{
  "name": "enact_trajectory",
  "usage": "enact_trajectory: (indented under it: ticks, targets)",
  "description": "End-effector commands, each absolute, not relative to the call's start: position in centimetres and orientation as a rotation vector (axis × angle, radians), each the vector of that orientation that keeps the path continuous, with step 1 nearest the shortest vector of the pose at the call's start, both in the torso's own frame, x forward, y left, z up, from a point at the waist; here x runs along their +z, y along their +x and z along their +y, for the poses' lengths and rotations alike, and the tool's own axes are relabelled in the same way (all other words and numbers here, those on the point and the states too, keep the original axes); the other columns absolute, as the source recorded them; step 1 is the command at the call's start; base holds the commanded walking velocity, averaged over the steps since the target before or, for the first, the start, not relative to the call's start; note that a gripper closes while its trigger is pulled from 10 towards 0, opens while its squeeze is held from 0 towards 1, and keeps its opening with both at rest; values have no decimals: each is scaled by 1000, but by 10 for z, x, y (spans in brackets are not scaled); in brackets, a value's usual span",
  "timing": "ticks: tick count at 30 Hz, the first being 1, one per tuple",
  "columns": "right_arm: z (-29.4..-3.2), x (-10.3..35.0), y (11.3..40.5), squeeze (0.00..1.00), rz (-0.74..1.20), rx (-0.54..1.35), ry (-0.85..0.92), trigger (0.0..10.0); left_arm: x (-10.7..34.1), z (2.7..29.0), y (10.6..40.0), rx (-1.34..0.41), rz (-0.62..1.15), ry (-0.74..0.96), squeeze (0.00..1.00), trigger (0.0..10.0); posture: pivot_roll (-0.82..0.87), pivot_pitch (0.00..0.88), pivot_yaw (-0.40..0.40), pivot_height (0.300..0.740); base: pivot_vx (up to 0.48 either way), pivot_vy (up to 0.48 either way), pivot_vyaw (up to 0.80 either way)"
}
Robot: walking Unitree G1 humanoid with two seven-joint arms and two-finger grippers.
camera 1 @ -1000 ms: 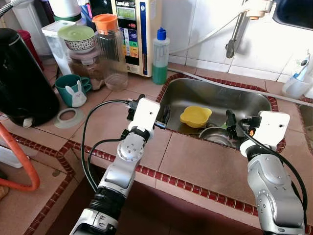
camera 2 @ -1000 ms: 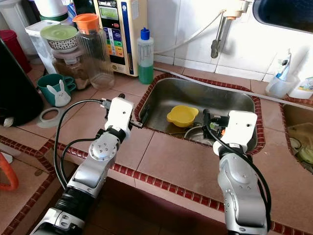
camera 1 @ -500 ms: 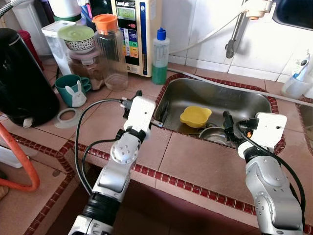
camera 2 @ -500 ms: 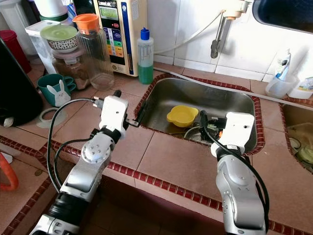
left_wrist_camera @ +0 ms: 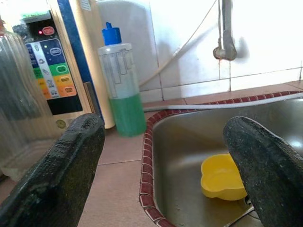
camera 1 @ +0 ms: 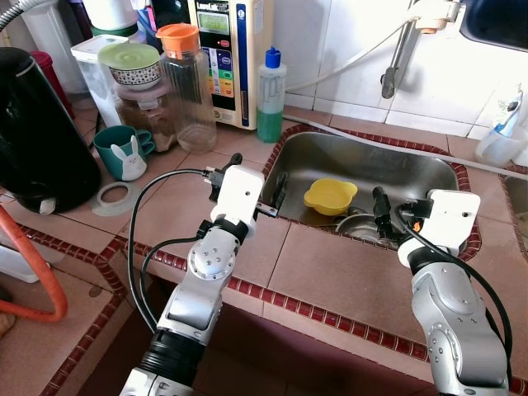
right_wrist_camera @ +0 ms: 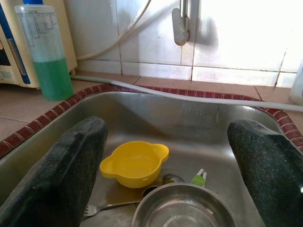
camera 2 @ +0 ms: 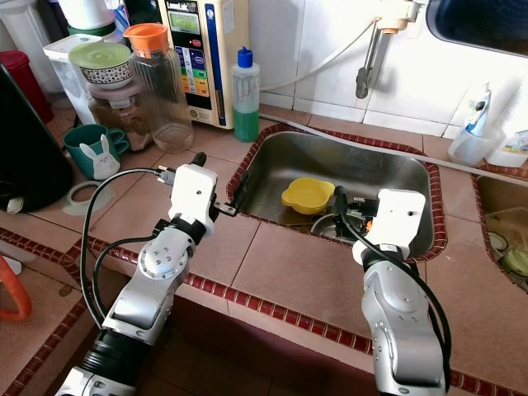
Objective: Kitchen organization
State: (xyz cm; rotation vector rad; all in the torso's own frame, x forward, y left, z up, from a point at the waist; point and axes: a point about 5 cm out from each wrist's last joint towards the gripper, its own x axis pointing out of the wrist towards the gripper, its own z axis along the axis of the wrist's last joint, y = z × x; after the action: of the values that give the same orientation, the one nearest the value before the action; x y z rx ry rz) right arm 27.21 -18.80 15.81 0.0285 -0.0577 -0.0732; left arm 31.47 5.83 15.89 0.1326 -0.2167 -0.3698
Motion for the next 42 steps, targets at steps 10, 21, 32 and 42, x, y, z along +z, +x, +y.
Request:
enact_trajectory:
  ticks: [10, 21, 32, 42]
  targets:
    - [-188, 164, 271, 0, -75, -72, 33, 10000, 163, 58, 314, -381, -218, 128, 0, 10000, 13, 0, 24, 740, 0, 0, 0]
    - [-188, 166, 273, 0, -83, -70, 39, 10000, 162, 58, 316, -376, -207, 135, 0, 10000, 12, 0, 24, 740, -148, 0, 0]
    - [-189, 166, 275, 0, -86, -70, 40, 10000, 162, 57, 317, -372, -204, 132, 0, 10000, 13, 0, 23, 740, -290, 0, 0]
    - [-190, 168, 277, 0, -90, -77, 39, 10000, 163, 57, 318, -374, -203, 130, 0, 10000, 12, 0, 24, 740, -274, 0, 0]
